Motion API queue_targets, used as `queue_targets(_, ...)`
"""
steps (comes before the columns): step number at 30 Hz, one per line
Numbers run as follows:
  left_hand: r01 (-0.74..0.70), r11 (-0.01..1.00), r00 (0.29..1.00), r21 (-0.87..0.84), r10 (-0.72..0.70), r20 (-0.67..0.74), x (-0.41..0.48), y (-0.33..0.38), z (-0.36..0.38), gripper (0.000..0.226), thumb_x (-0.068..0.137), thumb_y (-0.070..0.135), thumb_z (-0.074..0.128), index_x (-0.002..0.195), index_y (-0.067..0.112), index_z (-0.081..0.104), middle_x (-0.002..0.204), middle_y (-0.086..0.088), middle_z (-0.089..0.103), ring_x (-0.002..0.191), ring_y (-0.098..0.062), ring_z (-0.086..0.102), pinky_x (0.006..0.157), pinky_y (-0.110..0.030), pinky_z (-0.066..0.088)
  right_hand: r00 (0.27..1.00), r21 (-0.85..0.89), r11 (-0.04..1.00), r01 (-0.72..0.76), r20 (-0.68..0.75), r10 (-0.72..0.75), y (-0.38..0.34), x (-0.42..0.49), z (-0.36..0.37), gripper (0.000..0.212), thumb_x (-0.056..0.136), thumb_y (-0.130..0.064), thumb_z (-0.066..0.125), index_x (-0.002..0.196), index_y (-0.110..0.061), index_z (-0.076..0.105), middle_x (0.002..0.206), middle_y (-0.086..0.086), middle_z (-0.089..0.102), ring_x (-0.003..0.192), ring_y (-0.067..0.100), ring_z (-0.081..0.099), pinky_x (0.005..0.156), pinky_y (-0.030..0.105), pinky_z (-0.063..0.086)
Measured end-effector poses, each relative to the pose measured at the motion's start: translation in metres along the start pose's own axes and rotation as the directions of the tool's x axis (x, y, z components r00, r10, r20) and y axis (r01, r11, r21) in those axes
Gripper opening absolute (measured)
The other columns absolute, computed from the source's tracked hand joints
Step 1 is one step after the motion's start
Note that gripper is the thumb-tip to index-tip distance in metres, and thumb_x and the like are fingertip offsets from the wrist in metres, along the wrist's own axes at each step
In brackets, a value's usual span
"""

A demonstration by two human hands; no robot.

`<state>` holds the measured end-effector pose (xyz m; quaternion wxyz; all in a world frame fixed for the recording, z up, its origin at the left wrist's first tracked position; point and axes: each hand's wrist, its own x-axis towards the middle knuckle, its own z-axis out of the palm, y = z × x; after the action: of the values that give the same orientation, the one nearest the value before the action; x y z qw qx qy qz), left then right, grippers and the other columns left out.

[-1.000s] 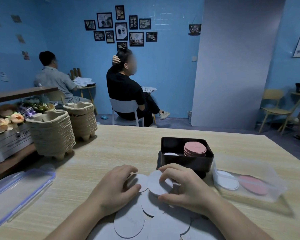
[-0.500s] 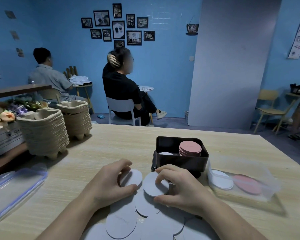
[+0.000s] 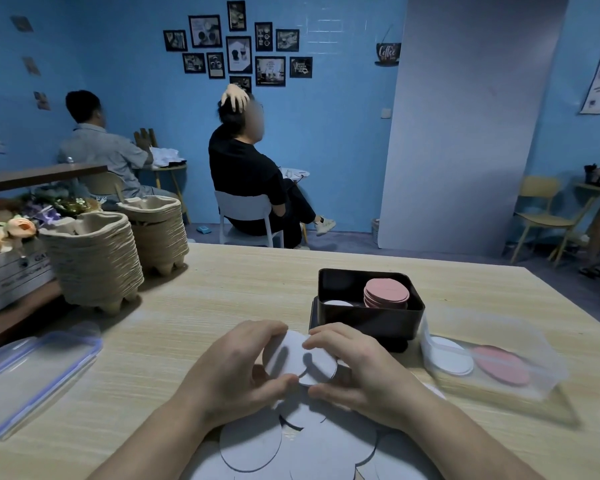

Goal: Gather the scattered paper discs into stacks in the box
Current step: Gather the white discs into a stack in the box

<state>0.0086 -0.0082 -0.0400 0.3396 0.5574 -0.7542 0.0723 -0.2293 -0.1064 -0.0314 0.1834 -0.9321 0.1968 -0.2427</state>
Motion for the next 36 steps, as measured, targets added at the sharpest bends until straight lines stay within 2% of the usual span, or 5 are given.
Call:
queue_targets(8, -0.072, 0.997, 0.997, -0.004, 0.072, -0.027, 0.001, 0.002, 0.001, 0.053, 0.084, 0.049, 0.075, 0.125, 0.022, 0.058, 0.113, 0.007, 0.069, 0.1, -0.013, 0.065, 0.081, -0.034, 0.056, 1.0, -0.003, 1.0, 0.022, -0.009, -0.022, -0.001, 0.001, 0.001, 0.025, 0.09, -0.05, 0.073, 0.108, -0.036, 0.06, 0.139, -0.016, 0.05, 0.131, -0.001, 0.048, 0.106, 0.027, 0.043)
queue_targets(12, -0.016, 0.997, 0.999, -0.075, 0.014, -0.028, -0.002, -0.004, -0.003, 0.062, 0.082, 0.05, 0.078, 0.133, 0.022, 0.06, 0.123, 0.015, 0.066, 0.113, -0.002, 0.062, 0.091, -0.025, 0.053, 0.999, 0.019, 1.0, 0.009, -0.036, -0.008, -0.001, -0.001, 0.0, 0.024, 0.091, -0.051, 0.073, 0.104, -0.034, 0.061, 0.138, -0.017, 0.05, 0.129, 0.0, 0.05, 0.101, 0.025, 0.046)
queue_targets(20, -0.083, 0.983, 0.994, -0.161, 0.071, -0.083, 0.0, -0.003, -0.001, 0.041, 0.082, 0.031, 0.084, 0.116, 0.018, 0.066, 0.104, 0.016, 0.068, 0.092, -0.007, 0.069, 0.077, -0.029, 0.058, 0.997, 0.072, 0.997, 0.004, -0.074, 0.001, 0.001, -0.002, -0.001, 0.024, 0.09, -0.049, 0.075, 0.094, -0.029, 0.063, 0.135, -0.016, 0.053, 0.122, 0.0, 0.055, 0.089, 0.016, 0.047)
queue_targets(23, -0.095, 0.984, 0.992, -0.15, 0.08, -0.098, 0.0, -0.002, 0.002, 0.038, 0.083, 0.034, 0.082, 0.114, 0.018, 0.067, 0.104, 0.017, 0.068, 0.092, -0.007, 0.068, 0.078, -0.028, 0.058, 0.998, 0.076, 0.997, 0.001, -0.068, 0.004, 0.0, -0.001, -0.001, 0.025, 0.089, -0.049, 0.076, 0.092, -0.029, 0.061, 0.135, -0.014, 0.055, 0.126, -0.002, 0.052, 0.091, 0.021, 0.049)
queue_targets(36, -0.102, 0.985, 0.995, -0.136, 0.099, -0.031, 0.001, 0.0, 0.006, 0.043, 0.083, 0.035, 0.085, 0.119, 0.019, 0.066, 0.109, 0.012, 0.069, 0.094, -0.01, 0.068, 0.077, -0.032, 0.058, 0.995, 0.032, 0.999, 0.039, -0.093, -0.036, 0.001, 0.002, 0.001, 0.034, 0.084, -0.052, 0.079, 0.104, -0.031, 0.061, 0.137, -0.013, 0.055, 0.128, 0.0, 0.053, 0.102, 0.025, 0.047)
